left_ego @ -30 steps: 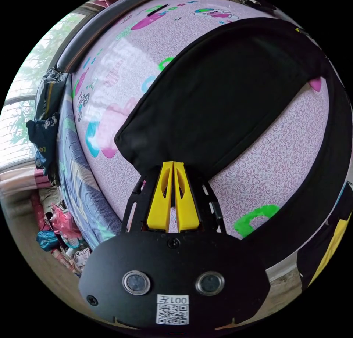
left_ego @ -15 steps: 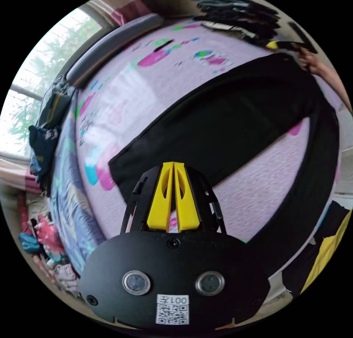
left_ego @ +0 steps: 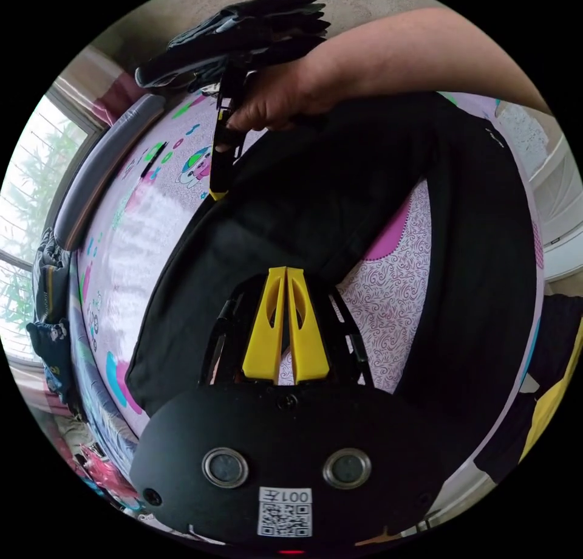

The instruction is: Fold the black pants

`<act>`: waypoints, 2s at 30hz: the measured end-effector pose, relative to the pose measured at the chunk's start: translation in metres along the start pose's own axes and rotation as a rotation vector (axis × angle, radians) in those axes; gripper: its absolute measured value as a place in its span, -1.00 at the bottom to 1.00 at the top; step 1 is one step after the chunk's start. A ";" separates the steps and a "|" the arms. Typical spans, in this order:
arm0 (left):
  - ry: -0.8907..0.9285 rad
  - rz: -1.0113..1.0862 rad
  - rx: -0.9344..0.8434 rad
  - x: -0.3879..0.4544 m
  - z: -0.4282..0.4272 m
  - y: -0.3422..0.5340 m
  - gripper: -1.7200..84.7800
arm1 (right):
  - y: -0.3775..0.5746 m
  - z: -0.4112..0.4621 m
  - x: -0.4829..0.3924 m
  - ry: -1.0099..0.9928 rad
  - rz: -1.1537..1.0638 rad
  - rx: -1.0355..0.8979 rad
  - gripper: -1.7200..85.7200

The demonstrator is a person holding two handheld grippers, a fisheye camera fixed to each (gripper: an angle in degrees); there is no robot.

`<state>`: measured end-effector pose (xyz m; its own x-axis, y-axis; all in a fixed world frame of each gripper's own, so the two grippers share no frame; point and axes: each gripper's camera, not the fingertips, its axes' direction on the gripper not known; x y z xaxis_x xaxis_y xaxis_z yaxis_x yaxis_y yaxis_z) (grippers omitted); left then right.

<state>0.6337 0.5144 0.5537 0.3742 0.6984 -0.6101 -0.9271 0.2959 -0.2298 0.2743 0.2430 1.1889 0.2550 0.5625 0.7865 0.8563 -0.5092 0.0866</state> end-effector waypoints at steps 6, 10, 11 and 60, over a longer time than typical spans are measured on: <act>0.033 -0.023 0.016 0.000 0.005 0.016 -0.99 | 0.009 0.001 0.010 -0.072 0.166 0.076 -0.96; 0.057 -0.044 0.029 -0.001 0.006 0.026 -0.99 | 0.010 -0.001 -0.013 -0.100 0.104 0.159 -0.96; 0.061 -0.047 0.029 -0.001 0.006 0.027 -0.99 | 0.007 0.006 -0.015 -0.115 0.101 0.138 -0.96; 0.421 -0.526 0.053 0.031 -0.167 0.182 -0.99 | 0.385 -0.136 -0.012 0.269 0.912 0.019 -0.96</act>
<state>0.4730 0.4810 0.3658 0.7258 0.1426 -0.6729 -0.6175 0.5661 -0.5461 0.5400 -0.0484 1.2965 0.7188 -0.2168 0.6606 0.3858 -0.6660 -0.6384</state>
